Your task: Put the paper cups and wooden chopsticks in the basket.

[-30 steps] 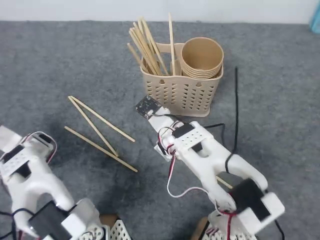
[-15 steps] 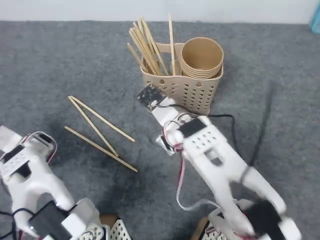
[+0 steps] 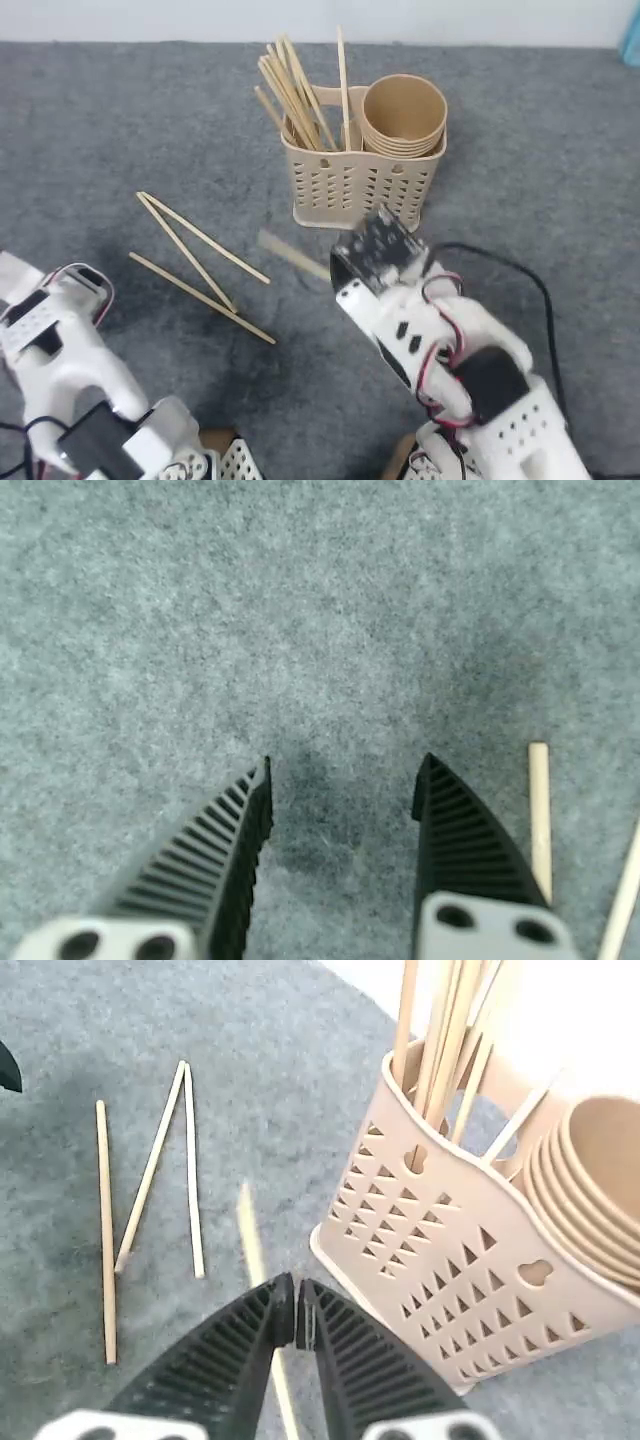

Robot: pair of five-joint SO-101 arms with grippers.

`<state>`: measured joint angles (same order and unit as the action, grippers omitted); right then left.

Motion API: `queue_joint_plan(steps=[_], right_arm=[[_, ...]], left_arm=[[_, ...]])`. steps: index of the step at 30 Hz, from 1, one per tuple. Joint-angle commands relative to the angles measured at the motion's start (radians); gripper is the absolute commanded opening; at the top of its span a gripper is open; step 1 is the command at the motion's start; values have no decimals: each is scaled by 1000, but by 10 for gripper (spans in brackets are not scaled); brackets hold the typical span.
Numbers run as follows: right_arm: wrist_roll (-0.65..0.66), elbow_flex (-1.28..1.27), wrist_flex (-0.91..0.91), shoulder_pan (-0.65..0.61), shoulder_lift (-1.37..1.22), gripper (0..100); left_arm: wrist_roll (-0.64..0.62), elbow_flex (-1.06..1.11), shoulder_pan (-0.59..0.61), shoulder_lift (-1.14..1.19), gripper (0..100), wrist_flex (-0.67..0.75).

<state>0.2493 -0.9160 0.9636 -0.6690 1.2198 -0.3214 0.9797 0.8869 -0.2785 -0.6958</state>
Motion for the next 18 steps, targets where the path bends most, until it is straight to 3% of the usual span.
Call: queue_joint_plan(steps=[1,5,8,13,18], right_arm=[[-23,-110,-199,1,130,8],[-44,-110,-332,-1,160,7],[-21,-107,-302,-7,99,9],[-64,-94,-282,-8,-193,15],[-66,18,-309,-73,-496,130]], left_arm=[[-5,-33,8,0,218,-8],[-5,-33,8,0,218,-8],[-5,-33,21,0,218,-8],[-5,-33,28,0,218,-8],[-5,-33,28,0,218,-8]])
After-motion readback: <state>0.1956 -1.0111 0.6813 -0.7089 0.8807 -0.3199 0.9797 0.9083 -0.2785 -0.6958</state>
